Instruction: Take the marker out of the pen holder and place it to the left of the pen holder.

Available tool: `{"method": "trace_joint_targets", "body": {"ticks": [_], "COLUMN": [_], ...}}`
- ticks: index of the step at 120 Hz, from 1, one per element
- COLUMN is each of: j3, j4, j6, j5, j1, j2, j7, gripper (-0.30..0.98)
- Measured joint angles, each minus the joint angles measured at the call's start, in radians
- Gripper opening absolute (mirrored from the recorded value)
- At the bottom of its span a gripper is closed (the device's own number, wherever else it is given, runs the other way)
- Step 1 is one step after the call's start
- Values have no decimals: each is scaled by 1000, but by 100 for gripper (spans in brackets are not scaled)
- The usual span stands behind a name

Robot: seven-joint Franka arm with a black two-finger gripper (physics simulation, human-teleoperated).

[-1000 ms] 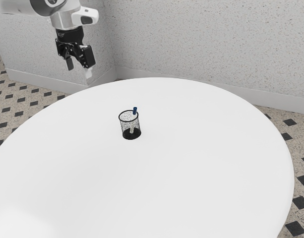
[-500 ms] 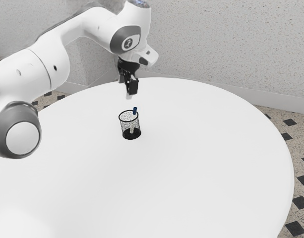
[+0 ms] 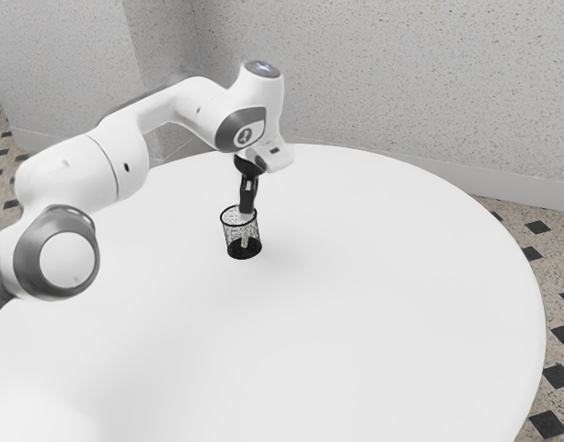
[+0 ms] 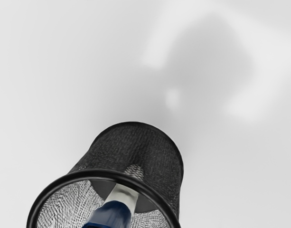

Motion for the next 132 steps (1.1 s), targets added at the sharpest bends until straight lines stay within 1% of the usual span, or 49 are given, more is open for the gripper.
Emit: {"method": "trace_joint_targets", "body": {"ticks": [12,17,25,35,42,50,59,75,85,97,107,121,132], "j3": [1,2,1,1,1,1,3,4,10,16,87,176,203], "j4": [-1,-1,0,0,0,0,-1,-5,-16,-22,-20,-17,-16], "j6": [15,21,32,45,54,61,66,70,48,-16,-90,-195,-275], "j5": [2,3,3,3,3,2,2,-5,-8,-6,-3,3,2], "j1": [0,1,4,9,9,10,11,12,13,14,18,19,43], "j2": [11,16,19,19,18,18,16,-7,-81,-158,-185,-185,-165], "j7": [49,67,94,123,140,157,173,194,201,202,200,190,167], "gripper": [68,66,54,32,20,10,3,-3,-6,-7,-8,-9,-9]}}
